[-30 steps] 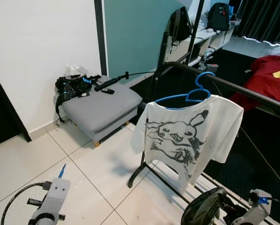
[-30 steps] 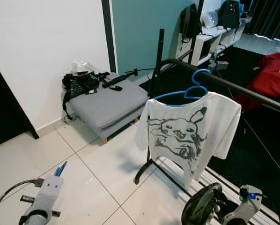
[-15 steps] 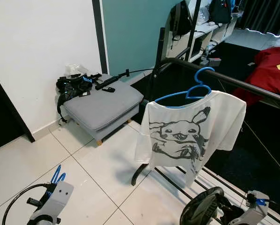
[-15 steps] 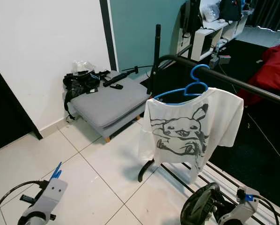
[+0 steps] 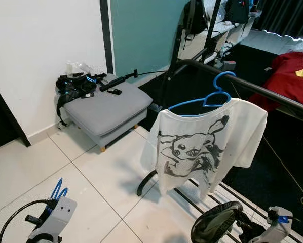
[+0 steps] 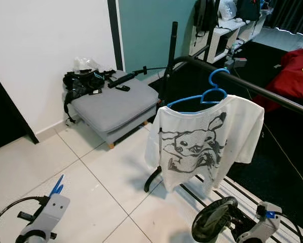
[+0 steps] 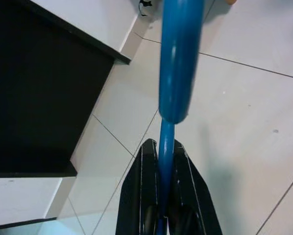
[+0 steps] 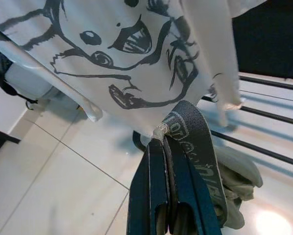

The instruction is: Hang hanger

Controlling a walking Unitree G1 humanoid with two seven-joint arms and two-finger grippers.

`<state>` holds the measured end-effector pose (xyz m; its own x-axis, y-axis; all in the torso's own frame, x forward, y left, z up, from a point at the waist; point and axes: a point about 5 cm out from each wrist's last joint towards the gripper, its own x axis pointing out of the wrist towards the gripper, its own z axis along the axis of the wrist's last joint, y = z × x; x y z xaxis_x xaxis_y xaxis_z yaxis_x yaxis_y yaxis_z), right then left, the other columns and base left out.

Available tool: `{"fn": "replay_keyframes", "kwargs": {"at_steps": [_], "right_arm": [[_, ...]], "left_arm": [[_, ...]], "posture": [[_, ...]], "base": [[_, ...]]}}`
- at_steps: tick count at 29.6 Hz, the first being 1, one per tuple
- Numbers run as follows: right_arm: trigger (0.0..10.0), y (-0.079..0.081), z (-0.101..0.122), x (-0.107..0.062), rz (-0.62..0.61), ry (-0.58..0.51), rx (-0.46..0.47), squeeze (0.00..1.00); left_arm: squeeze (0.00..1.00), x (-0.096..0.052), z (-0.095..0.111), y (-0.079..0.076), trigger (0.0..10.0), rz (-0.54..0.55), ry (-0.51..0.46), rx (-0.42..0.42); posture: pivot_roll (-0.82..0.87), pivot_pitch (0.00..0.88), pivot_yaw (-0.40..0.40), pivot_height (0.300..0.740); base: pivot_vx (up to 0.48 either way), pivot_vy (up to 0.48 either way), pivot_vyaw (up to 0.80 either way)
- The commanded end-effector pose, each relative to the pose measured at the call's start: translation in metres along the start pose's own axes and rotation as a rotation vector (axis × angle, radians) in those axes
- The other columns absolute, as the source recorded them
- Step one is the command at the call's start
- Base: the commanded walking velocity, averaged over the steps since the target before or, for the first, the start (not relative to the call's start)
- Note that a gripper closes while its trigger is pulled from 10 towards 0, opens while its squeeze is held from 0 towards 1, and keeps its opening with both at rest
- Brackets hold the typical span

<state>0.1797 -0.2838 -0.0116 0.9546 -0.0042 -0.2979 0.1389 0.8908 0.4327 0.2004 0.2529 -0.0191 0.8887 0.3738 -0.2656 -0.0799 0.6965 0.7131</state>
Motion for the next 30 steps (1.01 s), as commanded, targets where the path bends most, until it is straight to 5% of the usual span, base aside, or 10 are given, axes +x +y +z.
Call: {"fn": "replay_keyframes", "kwargs": {"at_steps": [1,30], "right_arm": [[10.0,-0.002,-0.001,-0.003,0.004,0.012,0.009,0.00],[10.0,0.000,0.000,-0.014,0.007,0.015,0.011,0.00]], "left_arm": [[0.00,-0.002,-0.001,0.000,10.0,0.000,-0.013,0.022],[0.00,-0.012,-0.017,0.000,10.0,-0.006,0.007,0.029]], "posture": [[0.05,0.121,-0.094,0.740],[0.05,0.170,-0.070,0.740]], "base": [[0.000,0.000,0.00],[0.000,0.000,0.00]]}}
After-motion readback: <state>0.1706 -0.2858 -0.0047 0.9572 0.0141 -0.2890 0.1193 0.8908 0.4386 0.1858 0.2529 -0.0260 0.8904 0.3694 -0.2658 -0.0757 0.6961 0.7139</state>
